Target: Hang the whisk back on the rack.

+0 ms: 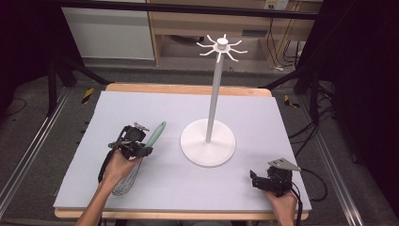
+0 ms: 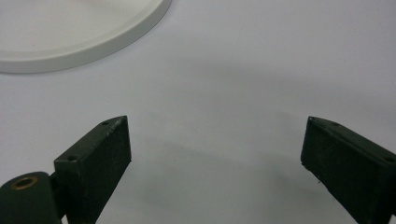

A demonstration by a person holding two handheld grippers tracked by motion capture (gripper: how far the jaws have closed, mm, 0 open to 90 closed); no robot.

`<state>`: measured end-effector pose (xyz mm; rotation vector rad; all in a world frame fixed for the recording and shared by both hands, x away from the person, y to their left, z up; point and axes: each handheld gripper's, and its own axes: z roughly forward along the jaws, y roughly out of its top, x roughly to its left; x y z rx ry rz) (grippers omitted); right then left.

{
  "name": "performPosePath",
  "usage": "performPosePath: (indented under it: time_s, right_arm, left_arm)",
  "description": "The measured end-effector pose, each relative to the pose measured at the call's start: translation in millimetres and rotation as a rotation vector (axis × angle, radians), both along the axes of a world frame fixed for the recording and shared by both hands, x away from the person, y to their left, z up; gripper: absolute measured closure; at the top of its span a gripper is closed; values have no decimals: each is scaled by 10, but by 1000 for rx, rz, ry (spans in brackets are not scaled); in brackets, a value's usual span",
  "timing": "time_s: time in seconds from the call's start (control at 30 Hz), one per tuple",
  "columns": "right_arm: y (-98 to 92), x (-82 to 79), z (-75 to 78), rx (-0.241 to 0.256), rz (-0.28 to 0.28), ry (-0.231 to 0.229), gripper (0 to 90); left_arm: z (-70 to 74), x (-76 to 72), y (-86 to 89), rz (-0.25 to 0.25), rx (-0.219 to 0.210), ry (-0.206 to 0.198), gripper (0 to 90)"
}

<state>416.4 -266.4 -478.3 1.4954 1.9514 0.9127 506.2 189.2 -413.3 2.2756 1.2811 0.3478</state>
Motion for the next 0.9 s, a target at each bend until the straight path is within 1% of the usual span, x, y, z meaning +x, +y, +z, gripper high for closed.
performPosePath:
  time_s: [0.23,0.27,0.3,0.33,0.37,0.4,0.47,0.53,0.57,0.63,0.67,0.73,0.77,0.83,0.9]
  right_arm:
    - [-3,-1,0,-1,1,0,90]
    - [-5,-1,0,-2,2,-1,90]
    - [-5,0,0,-2,2,-1,90]
    - [-5,0,0,-2,2,-1,90]
    - [-3,0,0,-1,1,0,90]
    - [-2,-1,0,-1,1,0,90]
    - [-1,-1,0,-1,1,0,90]
    - [-5,0,0,-3,1,-1,90]
    - [-4,0,0,-3,1,-1,90]
    - [-4,0,-1,-5,0,0,90]
    - [-4,0,-1,-5,0,0,90]
    - [-4,0,-1,-4,0,0,90]
    - [-6,0,-1,-5,0,-1,90]
    - [-5,0,0,-3,0,-1,90]
    - [-8,1,-1,-8,0,-4,90]
  left_arm:
    - [141,-102,71,-6,-36,-44,686]
    - [163,-122,83,-7,-41,-54,686]
    - [205,-157,105,-6,-51,-74,686]
    - [205,-157,105,-6,-51,-74,686]
    - [254,-197,130,-6,-64,-99,686]
    - [254,-197,130,-6,-64,-99,686]
    - [305,-235,156,-9,-75,-121,686]
    - [342,-268,178,-8,-92,-138,686]
    - [379,-300,203,-6,-110,-158,686]
    - [401,-316,222,-8,-115,-165,686]
    - [418,-331,234,-4,-129,-175,686]
    - [455,-363,264,-3,-146,-195,686]
    - [488,-392,288,-1,-159,-218,686]
    - [506,-407,301,-4,-167,-224,686]
    - [549,-456,322,-5,-180,-260,686]
